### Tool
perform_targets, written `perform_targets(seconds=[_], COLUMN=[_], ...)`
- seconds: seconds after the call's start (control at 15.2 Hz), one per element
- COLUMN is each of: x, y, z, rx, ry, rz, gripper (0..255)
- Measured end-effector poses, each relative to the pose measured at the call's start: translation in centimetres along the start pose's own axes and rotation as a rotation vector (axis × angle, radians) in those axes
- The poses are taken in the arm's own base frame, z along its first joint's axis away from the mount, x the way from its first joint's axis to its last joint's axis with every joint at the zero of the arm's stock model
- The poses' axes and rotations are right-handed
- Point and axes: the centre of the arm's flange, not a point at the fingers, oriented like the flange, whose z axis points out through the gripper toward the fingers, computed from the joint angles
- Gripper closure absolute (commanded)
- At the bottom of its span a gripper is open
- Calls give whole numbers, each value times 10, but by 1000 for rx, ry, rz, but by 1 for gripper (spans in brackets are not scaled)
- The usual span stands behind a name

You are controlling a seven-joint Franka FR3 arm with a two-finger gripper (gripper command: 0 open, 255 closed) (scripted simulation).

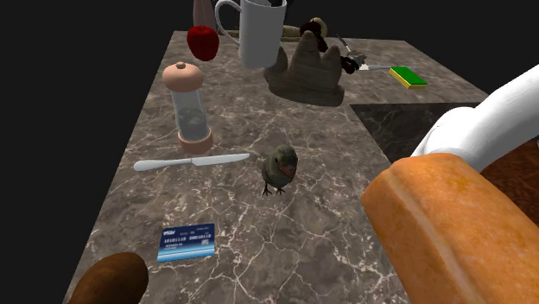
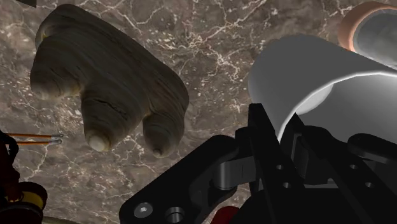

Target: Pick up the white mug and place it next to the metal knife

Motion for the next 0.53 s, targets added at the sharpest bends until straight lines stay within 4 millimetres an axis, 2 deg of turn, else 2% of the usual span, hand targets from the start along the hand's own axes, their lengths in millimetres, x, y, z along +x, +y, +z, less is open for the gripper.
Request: perform_targets(seconds=[0.13,0.26,0.53], x=[-5,-12,-14], y=[-29,-36,-39], z=[-3,3,22], rx=[1,1,1], ry=[0,-1,-1], rz=[-1,0,1], gripper=[255,255,255])
